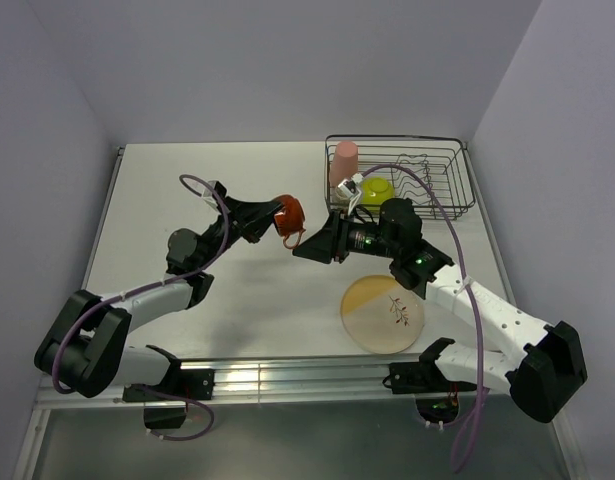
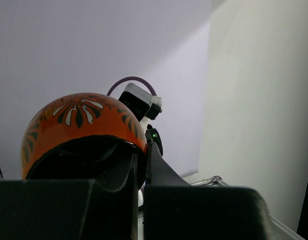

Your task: Load the mixed dishes into the dish rack

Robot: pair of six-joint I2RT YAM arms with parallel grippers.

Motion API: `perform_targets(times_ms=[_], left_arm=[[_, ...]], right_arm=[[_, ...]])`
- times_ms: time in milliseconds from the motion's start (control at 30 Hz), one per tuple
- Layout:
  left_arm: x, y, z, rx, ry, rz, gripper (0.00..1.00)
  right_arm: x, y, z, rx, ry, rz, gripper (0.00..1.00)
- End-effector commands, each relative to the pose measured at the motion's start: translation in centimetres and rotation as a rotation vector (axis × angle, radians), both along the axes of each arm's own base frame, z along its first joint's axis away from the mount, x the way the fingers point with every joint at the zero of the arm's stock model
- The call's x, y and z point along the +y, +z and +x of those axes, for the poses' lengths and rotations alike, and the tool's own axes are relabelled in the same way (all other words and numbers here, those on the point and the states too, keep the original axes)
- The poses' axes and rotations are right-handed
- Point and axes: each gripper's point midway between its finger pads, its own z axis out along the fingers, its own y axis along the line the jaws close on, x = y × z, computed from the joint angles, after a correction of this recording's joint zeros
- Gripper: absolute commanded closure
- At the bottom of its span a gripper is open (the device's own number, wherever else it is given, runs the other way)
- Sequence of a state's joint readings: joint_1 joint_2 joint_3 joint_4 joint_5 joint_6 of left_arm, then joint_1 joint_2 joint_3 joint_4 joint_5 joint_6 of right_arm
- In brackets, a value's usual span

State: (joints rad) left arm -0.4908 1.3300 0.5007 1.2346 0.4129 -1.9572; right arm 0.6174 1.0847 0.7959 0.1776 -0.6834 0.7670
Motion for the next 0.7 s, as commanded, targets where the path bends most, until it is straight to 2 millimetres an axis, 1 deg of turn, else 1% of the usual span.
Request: perform_targets(times_ms=[0, 133, 200, 233, 267, 333, 400, 433, 467, 500, 533, 667], left_arm=[[5.0, 12.3, -9.4, -0.598, -0.004, -0.340, 1.00], [4.9, 12.4, -9.5, -0.595, -0.008, -0.349, 1.00], [5.0, 12.4, -9.6, -0.596, -0.009, -0.357, 1.00], [5.0, 12.4, -9.6, -0.596, -0.009, -0.360, 1.00], [4.9, 12.4, -9.6, -0.594, -0.010, -0.363, 1.00], [4.9, 12.4, -9.6, -0.592, -0.011, -0.367, 1.00], [5.0, 12.5, -9.5, -0.593, -0.009, -0.374, 1.00], [5.0, 12.5, -9.6, -0.592, -0.010, -0.375, 1.00], [4.9, 12.5, -9.6, -0.591, -0.010, -0.375, 1.00], [5.0, 12.5, -9.6, -0.591, -0.009, -0.375, 1.00], [5.0, 12.5, -9.6, -0.591, -0.008, -0.379, 1.00], [5.0, 12.5, -9.6, -0.589, -0.008, -0.384, 1.00]], right_arm=[[0.1, 1.6, 0.3, -0.053, 0.001, 0.047, 0.48], [0.3, 1.7, 0.4, -0.053, 0.003, 0.066, 0.49], [0.6, 2.1, 0.5, -0.050, 0.007, 0.097, 0.50], [0.7, 2.0, 0.6, -0.043, 0.010, 0.105, 0.51], [0.8, 2.6, 0.6, -0.060, 0.020, 0.133, 0.52], [1.1, 2.4, 0.7, -0.028, 0.024, 0.159, 0.55], [1.3, 3.0, 0.9, -0.031, 0.021, 0.201, 0.58], [1.2, 2.7, 1.0, -0.025, 0.015, 0.206, 0.60], [1.3, 3.2, 1.0, -0.042, 0.015, 0.229, 0.61], [1.2, 3.0, 1.2, -0.030, -0.001, 0.238, 0.61], [1.2, 3.4, 1.3, -0.044, -0.003, 0.259, 0.62], [1.3, 3.7, 1.3, -0.032, 0.002, 0.296, 0.62]])
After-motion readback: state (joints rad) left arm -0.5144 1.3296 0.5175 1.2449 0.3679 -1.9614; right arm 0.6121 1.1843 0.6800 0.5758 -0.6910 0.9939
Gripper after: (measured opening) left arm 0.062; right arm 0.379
